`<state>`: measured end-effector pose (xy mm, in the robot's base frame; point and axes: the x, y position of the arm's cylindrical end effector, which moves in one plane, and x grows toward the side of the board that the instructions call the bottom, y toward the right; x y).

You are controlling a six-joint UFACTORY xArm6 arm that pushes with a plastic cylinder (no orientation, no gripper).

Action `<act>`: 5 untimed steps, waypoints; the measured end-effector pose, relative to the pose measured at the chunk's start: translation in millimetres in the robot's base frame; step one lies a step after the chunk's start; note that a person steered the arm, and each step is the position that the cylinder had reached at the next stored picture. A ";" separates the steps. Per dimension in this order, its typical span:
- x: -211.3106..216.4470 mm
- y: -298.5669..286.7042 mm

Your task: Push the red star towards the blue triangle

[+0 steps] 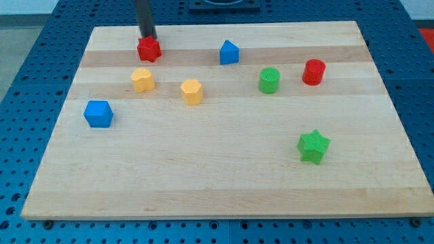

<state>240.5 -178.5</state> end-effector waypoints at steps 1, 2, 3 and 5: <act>32.3 7.9; 34.8 64.3; 34.4 70.1; 29.6 -16.1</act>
<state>270.1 -194.6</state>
